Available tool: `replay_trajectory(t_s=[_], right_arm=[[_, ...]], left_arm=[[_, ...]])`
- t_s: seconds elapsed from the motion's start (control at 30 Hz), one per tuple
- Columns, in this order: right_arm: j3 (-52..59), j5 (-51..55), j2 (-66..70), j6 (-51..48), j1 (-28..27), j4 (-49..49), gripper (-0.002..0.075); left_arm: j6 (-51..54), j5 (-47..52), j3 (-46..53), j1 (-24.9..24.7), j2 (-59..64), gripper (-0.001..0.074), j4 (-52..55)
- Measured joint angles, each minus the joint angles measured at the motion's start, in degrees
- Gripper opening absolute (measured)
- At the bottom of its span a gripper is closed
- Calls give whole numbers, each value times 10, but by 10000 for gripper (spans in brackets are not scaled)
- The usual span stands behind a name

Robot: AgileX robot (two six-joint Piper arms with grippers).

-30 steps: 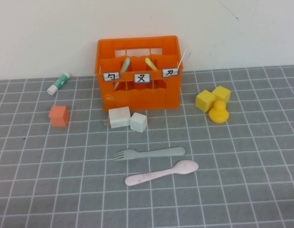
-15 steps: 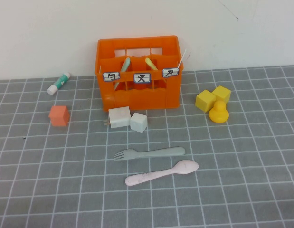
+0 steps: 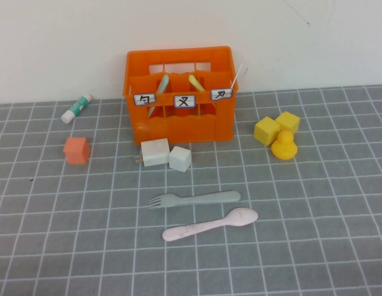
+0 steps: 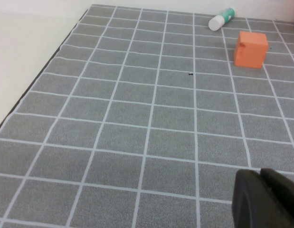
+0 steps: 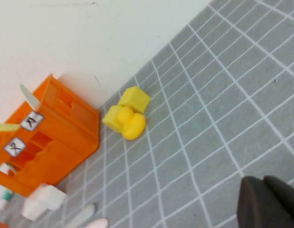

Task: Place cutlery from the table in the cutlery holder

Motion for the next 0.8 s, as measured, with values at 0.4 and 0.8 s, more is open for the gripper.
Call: replay_trajectory(t_s=[0.4,0.8], right_arm=[[-114,116,16,-320,0,50,-3],[-490,454,385,-787,0,50,-3]], left_arm=[[2,0,0,0,0,-1,0],[2,0,0,0,0,-1,0]])
